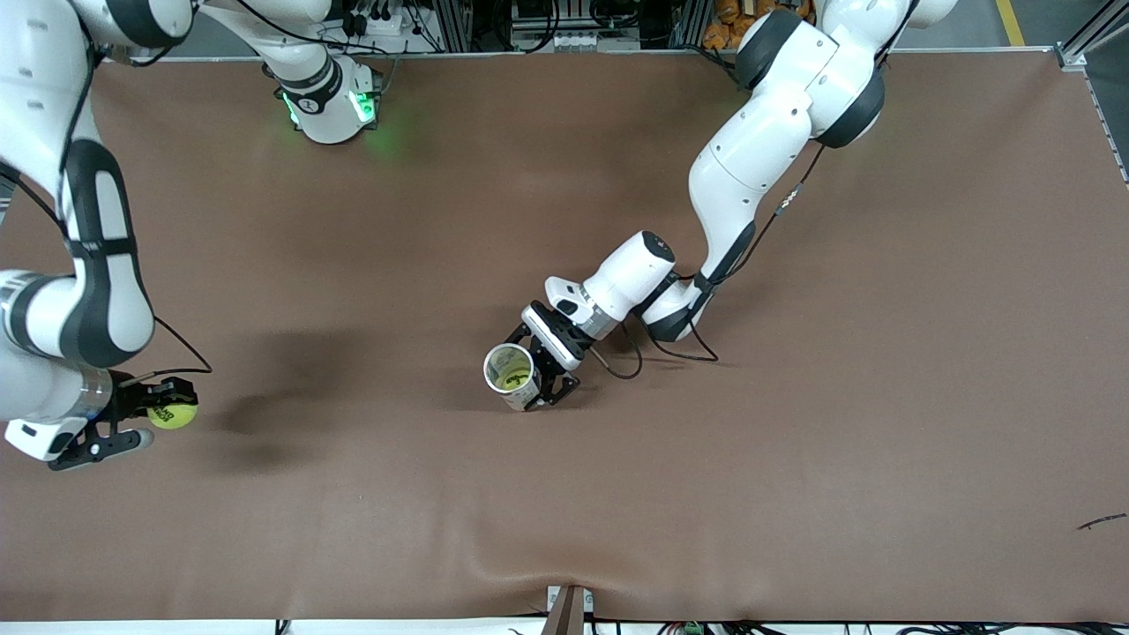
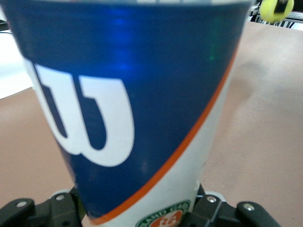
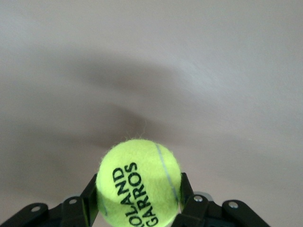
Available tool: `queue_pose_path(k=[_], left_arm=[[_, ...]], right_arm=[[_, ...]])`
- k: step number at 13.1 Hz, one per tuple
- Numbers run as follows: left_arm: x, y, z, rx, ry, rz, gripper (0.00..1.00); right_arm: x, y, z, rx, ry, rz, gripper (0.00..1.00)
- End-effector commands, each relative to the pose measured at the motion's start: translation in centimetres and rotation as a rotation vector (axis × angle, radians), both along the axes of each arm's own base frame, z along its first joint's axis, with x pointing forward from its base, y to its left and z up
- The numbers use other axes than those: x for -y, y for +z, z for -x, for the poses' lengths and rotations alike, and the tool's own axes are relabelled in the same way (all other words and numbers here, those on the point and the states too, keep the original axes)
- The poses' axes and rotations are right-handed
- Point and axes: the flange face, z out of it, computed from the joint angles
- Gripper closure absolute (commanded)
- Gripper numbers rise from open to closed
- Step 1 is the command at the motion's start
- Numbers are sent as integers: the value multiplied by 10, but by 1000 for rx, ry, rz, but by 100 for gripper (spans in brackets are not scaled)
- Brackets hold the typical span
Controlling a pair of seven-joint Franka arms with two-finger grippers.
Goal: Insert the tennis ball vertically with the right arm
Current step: 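Carry the Roland Garros ball over the can opening with the right gripper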
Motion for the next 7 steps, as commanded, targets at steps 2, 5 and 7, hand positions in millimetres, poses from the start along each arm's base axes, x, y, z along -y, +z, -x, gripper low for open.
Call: queue_pose_path(k=[2, 5, 7], left_arm=[[1, 3, -1, 2, 11, 20, 19], [1, 3, -1, 1, 11, 19, 19], [1, 3, -1, 1, 11, 19, 19]], right_arm=[[-95, 53, 10, -21, -151, -34, 69], [-221, 77, 23, -29, -350, -26, 69], [-285, 90, 32, -72, -535, -123, 69]])
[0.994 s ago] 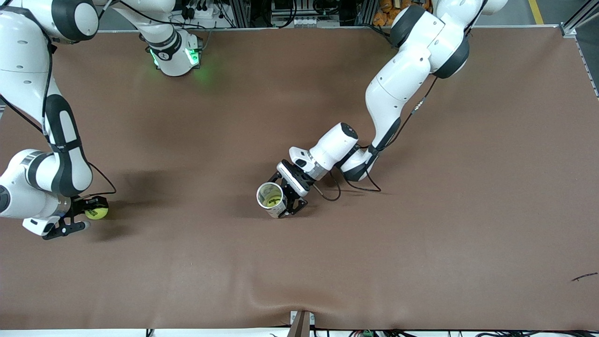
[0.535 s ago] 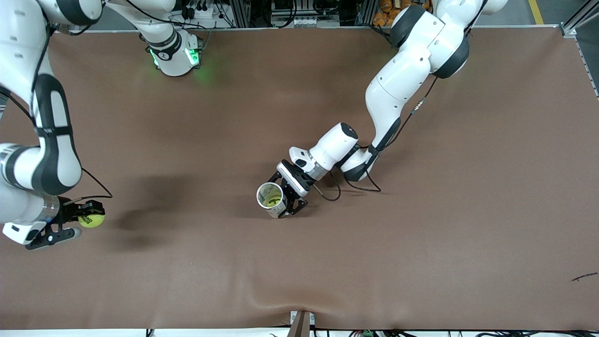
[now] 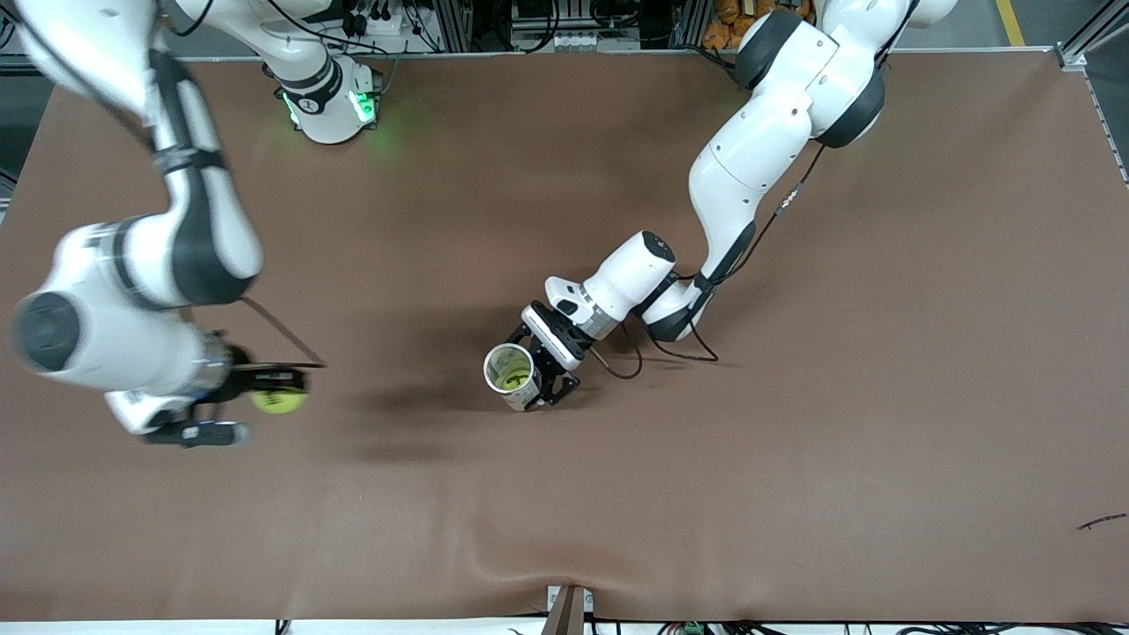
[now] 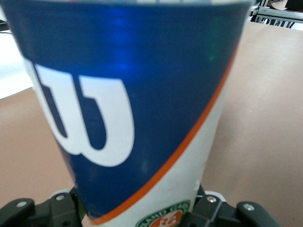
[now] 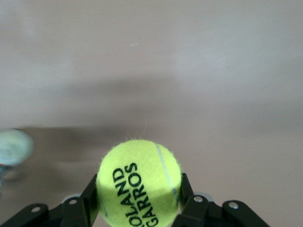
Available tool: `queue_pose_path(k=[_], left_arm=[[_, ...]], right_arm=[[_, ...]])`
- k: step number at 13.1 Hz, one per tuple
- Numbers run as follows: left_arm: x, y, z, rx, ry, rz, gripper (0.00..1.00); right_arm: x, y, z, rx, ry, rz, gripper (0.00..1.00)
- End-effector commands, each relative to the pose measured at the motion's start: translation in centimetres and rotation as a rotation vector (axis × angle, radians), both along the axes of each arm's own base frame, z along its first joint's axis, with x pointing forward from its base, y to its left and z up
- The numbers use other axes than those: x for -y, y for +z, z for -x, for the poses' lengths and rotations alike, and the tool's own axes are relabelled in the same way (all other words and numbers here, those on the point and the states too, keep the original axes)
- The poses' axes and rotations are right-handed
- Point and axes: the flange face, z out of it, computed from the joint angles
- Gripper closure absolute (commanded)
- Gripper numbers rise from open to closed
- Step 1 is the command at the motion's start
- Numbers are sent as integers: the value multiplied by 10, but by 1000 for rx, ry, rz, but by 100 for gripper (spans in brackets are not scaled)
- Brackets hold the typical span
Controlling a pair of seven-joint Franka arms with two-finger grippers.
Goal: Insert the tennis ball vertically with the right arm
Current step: 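Carry the Roland Garros ball over the can opening with the right gripper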
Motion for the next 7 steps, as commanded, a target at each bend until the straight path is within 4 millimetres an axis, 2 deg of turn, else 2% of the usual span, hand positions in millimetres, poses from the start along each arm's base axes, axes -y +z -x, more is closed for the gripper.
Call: queue_pose_path(k=[1, 3, 7], left_arm=[[1, 3, -1, 2, 11, 20, 19], [1, 3, -1, 2, 11, 20, 19], [0, 3, -2, 2, 13, 20, 19]], right_arm=[[-70, 18, 18, -59, -225, -118, 69], [-122, 24, 25, -57, -325, -152, 72], [-184, 28, 36, -20, -465, -187, 72]])
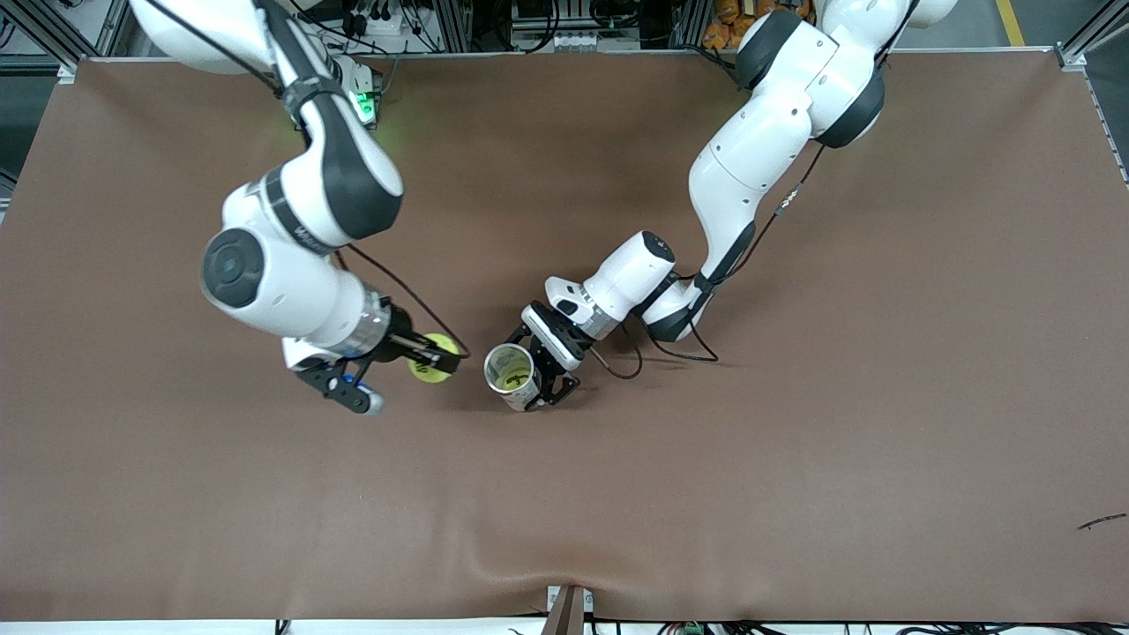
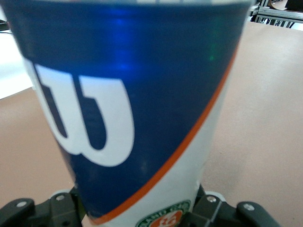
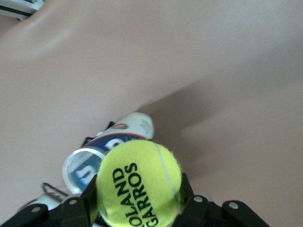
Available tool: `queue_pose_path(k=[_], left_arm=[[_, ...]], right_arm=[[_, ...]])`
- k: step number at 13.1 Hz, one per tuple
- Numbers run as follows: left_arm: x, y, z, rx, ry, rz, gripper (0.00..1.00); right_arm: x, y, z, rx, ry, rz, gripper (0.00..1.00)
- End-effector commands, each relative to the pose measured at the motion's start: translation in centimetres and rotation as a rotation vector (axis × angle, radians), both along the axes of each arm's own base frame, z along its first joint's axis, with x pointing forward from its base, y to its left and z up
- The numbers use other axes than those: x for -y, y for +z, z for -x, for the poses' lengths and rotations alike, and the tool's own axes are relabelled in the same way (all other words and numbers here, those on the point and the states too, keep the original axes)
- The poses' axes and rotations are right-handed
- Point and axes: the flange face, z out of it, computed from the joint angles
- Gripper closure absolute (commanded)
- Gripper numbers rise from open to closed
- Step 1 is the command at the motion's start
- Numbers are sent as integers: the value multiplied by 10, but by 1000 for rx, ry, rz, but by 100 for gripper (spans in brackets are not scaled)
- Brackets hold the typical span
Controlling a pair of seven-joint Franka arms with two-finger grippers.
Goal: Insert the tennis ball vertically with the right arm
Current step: 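Carry the Roland Garros ball over the can opening with the right gripper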
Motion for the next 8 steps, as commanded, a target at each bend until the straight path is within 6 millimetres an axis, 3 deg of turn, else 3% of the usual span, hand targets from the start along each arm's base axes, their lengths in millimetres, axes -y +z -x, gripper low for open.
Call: queue_pose_path(k=[1, 3, 5, 8], left_arm=[[-1, 3, -3, 2, 14, 20, 19], [-1, 3, -3, 2, 14, 20, 19], [0, 3, -3, 3, 13, 20, 18], [0, 3, -3, 2, 13, 18, 18]], right_arm=[[-35, 3, -1, 23, -102, -39, 72], [-61, 2, 0, 55, -140, -62, 71], [-72, -8, 2, 69, -136, -64, 70], [-85, -27, 8, 54, -110, -40, 59]])
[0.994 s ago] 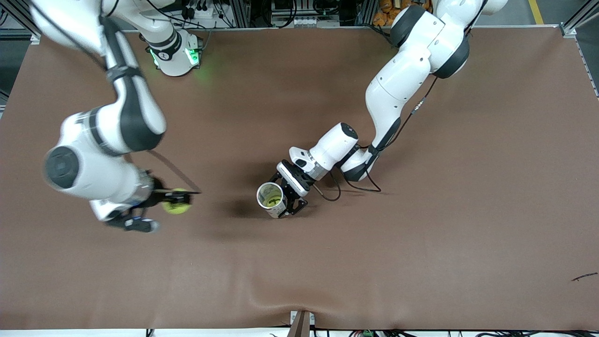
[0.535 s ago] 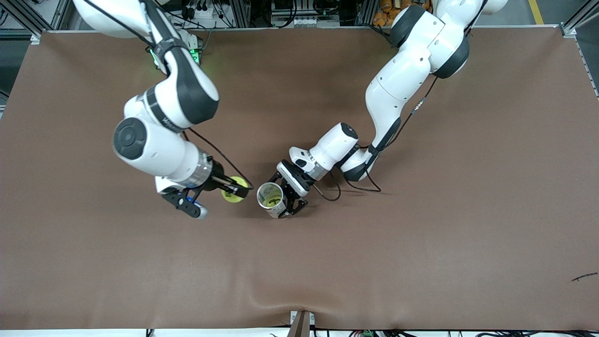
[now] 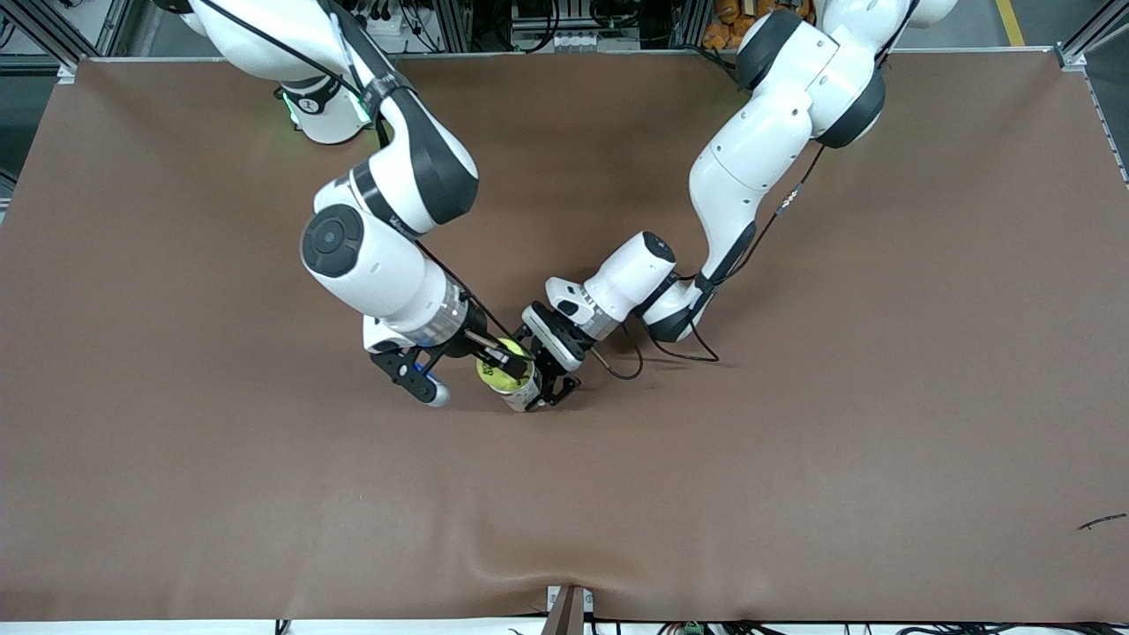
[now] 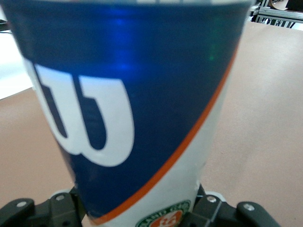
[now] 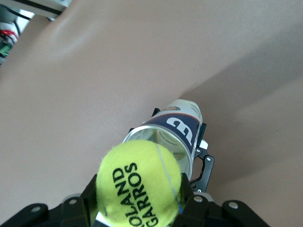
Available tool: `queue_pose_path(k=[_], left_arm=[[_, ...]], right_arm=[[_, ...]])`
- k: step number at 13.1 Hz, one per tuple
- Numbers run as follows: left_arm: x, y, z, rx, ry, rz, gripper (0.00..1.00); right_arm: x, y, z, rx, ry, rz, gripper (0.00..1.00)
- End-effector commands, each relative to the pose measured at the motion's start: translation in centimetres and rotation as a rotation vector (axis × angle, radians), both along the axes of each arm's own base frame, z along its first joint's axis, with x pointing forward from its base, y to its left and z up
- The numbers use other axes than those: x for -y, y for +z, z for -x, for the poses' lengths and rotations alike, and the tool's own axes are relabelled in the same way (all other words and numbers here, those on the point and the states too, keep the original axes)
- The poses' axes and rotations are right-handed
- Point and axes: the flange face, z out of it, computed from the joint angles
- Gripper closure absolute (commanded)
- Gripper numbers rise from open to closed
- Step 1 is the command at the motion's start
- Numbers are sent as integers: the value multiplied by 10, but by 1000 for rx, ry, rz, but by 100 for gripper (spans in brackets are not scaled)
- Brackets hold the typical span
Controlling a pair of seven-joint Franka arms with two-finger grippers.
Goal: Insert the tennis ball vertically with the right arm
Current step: 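Carry the Roland Garros ball over the can opening with the right gripper, then open the right gripper to drop the ball into the can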
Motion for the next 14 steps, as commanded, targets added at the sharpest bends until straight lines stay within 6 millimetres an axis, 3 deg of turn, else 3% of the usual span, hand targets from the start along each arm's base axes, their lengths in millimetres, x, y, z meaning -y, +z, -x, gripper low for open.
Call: queue_pose_path(k=[1, 2, 5, 8, 10, 14], left_arm=[[0, 3, -2, 3, 12, 20, 18], [0, 3, -2, 2, 11, 18, 18], [0, 3, -2, 3, 12, 20, 18], [0, 3, -3, 2, 13, 18, 14], [0, 4, -2, 4, 11, 19, 0], [-1, -1, 1, -5, 7, 11, 0]], right_arm=[[-8, -4, -3, 4, -3, 2, 42], [-6, -4, -4, 2, -6, 3, 0], [-4, -3, -5, 4, -5, 5, 0], [23, 11, -15, 30, 28, 18, 0], [69, 21, -20, 3, 157, 93, 0], [206, 63, -29, 42, 383, 137, 0]])
